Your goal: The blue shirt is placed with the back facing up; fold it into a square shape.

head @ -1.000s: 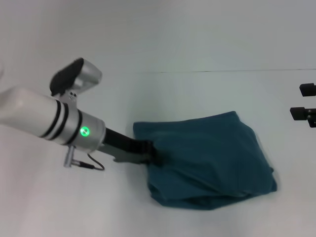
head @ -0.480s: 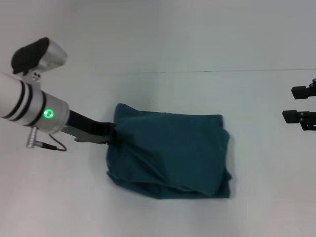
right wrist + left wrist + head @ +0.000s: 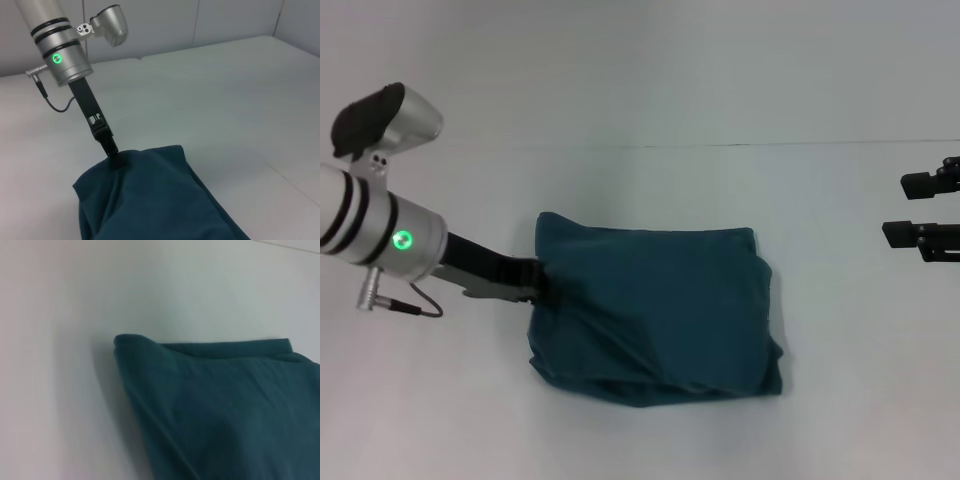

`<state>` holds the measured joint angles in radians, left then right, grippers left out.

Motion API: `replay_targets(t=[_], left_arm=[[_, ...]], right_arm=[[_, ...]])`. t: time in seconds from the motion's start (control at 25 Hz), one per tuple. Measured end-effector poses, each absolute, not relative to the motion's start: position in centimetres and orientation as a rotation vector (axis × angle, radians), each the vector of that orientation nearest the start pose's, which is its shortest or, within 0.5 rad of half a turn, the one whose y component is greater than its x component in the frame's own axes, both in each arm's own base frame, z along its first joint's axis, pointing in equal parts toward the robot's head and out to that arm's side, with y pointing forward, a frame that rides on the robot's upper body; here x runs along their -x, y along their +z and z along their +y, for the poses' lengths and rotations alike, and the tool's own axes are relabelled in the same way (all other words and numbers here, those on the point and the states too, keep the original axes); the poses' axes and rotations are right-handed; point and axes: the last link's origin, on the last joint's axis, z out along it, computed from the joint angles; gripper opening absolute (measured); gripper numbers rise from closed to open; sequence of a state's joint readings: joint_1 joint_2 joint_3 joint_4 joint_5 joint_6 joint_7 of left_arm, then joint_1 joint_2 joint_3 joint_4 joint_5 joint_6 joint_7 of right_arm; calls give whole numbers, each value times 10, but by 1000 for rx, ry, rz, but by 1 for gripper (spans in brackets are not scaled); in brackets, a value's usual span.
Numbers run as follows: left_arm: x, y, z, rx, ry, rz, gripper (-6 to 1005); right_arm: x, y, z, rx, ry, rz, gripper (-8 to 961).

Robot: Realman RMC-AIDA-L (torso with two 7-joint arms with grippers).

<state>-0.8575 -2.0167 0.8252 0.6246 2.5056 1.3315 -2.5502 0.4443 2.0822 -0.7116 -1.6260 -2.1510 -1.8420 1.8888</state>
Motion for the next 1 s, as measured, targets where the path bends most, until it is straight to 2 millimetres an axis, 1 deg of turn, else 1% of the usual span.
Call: replay_targets(t=[0.16, 0.28, 0.4, 0.48, 0.6, 0.68, 0.88, 1.0], left_arm=[[218, -20, 401, 2401, 4, -1681, 166], [203, -32, 398, 2475, 18, -1650, 186], [193, -38, 397, 2504, 9, -1604, 205], [191, -38, 398, 2508, -2, -1581, 218], [191, -31, 399, 2512, -24, -1539, 237], [196, -22, 398, 2506, -55, -1497, 306], [217, -1, 392, 2474, -109, -1436, 489], [222, 11, 382, 2550, -167, -1358, 625]], right_arm=[[-191, 132, 317, 2638, 196, 390, 601], [-190, 131, 318, 2641, 197, 390, 601], [-190, 130, 318, 2645, 196, 396, 601], [-191, 130, 317, 2644, 195, 405, 601], [-193, 131, 317, 2636, 199, 418, 602], [-195, 131, 316, 2631, 205, 431, 602], [-201, 130, 312, 2626, 217, 460, 602], [-202, 129, 309, 2641, 212, 468, 603]])
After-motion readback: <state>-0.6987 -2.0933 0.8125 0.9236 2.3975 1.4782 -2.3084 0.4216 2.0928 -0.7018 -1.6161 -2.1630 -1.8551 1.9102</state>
